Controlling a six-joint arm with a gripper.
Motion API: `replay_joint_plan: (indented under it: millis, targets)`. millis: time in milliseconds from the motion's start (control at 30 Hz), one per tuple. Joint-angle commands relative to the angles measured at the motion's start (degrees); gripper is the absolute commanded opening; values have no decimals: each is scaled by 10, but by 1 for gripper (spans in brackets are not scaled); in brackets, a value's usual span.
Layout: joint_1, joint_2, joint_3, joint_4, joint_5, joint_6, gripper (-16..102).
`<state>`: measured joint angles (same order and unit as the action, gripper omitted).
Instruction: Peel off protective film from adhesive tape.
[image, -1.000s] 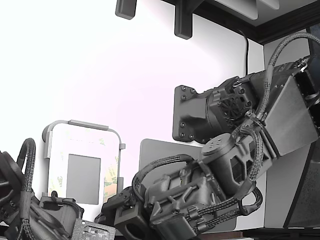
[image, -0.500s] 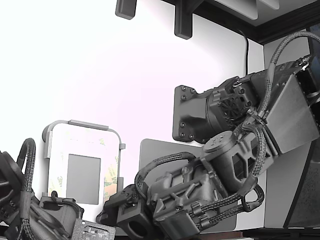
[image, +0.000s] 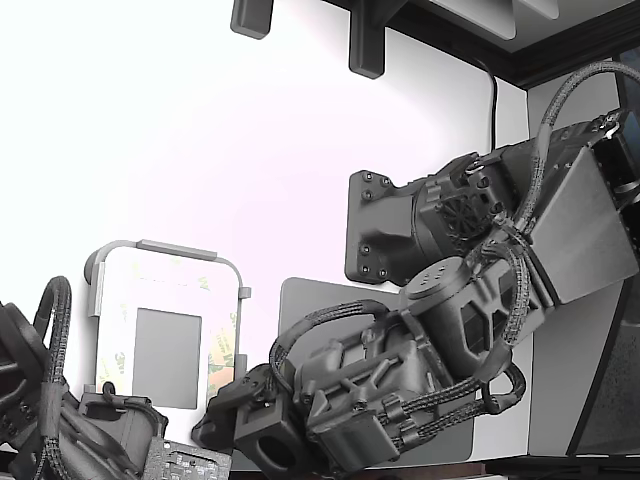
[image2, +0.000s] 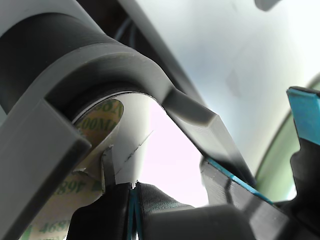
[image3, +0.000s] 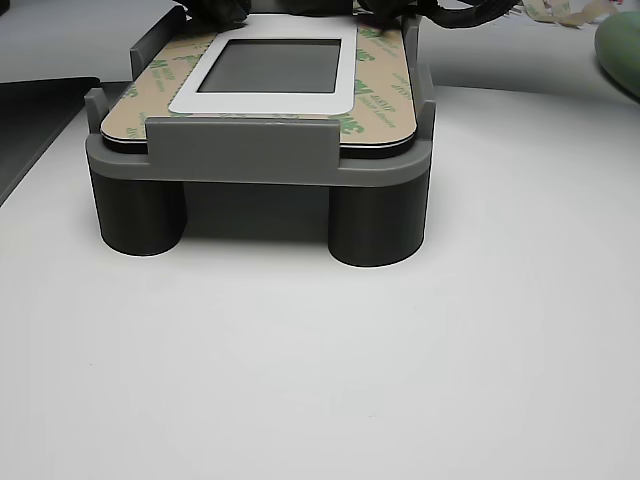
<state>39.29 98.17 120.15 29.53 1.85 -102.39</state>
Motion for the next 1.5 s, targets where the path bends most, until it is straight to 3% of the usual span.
replay_joint_plan:
  millis: [0, 1167, 1467]
  targets:
    - [-11, 13, -6, -4, -2, -2, -11]
    - [-30, 22, 18, -25, -9, -18, -11]
    - [-31, 28, -25, 32, 7, -17, -11]
